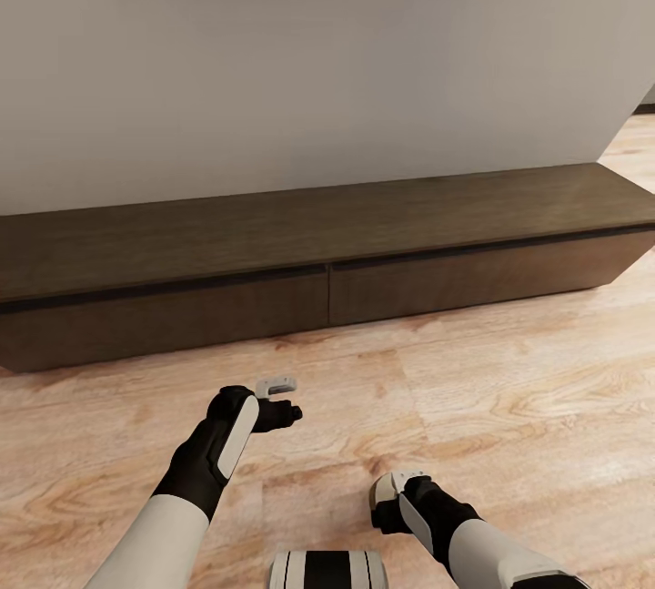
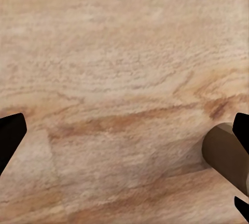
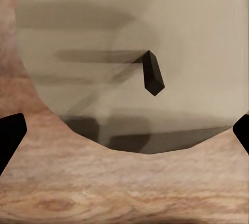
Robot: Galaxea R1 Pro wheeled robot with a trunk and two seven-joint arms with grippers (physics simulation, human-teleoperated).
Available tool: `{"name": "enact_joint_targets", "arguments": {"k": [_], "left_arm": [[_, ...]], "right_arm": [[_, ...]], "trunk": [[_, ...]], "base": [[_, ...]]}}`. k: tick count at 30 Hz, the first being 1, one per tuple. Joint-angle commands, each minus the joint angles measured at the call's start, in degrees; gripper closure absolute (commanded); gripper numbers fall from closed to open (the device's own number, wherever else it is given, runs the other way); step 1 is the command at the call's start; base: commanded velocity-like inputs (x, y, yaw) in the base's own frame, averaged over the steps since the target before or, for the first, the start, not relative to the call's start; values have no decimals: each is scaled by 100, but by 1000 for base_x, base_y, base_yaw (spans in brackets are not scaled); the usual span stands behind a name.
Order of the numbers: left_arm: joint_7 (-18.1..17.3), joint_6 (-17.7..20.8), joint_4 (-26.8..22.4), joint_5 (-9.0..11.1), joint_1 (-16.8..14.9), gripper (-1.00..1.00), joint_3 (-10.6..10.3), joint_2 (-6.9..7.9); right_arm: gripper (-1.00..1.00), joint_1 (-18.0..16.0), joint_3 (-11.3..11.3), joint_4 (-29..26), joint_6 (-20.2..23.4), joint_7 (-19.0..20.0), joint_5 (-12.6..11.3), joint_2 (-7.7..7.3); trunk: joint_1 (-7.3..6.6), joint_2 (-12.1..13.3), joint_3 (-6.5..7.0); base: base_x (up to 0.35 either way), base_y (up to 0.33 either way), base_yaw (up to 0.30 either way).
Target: Place each of the two pumpkins and all three candles from the living room inside a cabinet in the living room (use any cabinet), then make sure every cabinet is closed, and position the cauldron so it is next to a table in the living room.
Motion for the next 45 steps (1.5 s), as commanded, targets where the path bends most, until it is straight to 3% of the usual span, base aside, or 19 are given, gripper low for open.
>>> {"name": "enact_joint_targets", "arguments": {"k": [1, 7, 45], "left_arm": [[56, 18, -6, 60, -2, -100, -7, 1], [56, 20, -6, 60, -2, -100, -7, 1], [56, 16, -6, 69, -2, -100, -7, 1]], "right_arm": [[-100, 0, 36, -11, 37, -18, -3, -1], [-100, 0, 36, -11, 37, -16, -3, -2], [-100, 0, 18, -11, 37, -17, -3, -7]], "trunk": [[1, -3, -26], [17, -11, -159], [17, -11, -159]], "base": [[0, 0, 0], [0, 0, 0], [71, 0, 0]]}}
